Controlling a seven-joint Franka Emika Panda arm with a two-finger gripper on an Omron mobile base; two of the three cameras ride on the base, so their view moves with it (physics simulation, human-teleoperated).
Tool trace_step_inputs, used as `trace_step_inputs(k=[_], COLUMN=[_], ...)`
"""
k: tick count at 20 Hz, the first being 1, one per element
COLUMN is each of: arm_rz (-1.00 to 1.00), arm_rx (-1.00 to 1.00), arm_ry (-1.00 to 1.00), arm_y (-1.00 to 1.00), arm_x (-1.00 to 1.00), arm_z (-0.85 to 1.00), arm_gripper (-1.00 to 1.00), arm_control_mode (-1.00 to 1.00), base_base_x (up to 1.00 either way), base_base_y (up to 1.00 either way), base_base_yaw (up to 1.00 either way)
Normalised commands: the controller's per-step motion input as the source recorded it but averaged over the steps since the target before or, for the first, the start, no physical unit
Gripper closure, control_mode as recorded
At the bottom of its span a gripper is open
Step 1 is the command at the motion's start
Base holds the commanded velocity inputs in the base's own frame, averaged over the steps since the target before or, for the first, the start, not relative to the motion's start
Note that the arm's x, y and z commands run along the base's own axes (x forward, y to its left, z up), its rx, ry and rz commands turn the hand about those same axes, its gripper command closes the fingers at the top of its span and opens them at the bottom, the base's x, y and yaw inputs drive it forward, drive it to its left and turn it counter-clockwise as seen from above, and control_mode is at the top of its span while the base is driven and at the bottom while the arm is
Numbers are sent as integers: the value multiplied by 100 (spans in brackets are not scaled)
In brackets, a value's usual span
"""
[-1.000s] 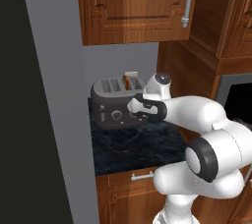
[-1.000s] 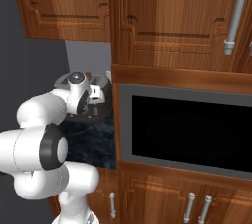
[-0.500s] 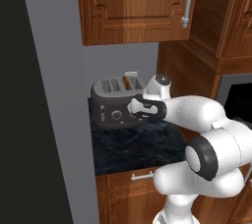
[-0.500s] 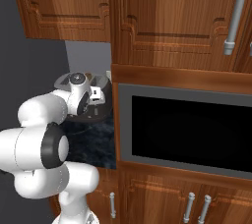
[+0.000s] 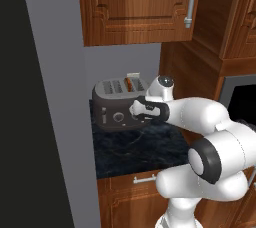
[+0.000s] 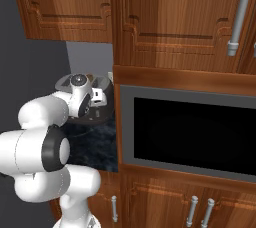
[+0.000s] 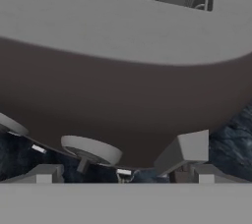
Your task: Start the toaster. Once the lever pops up, take the bread to the plate on the dining counter.
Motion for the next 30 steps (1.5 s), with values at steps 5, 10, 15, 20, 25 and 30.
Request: trace_step_inputs(k=[5, 10, 15, 20, 25, 30], arm_rz=[0, 0, 0, 0, 0, 0], arm_rx=[0, 0, 0, 0, 0, 0], arm_ry=[0, 0, 0, 0, 0, 0], arm_y=[0, 0, 0, 0, 0, 0], arm_x=[-6, -5, 0, 0, 0, 0], arm_z=[-8, -3, -8, -15, -17, -16], arm_gripper=[-100, -100, -100, -100, -100, -100], arm_control_mode=[-100, -100, -100, -100, -100, -100], base_base_x=[0, 0, 0, 0, 0, 0], base_base_y=[0, 0, 0, 0, 0, 0], base_base_yaw=[0, 0, 0, 0, 0, 0])
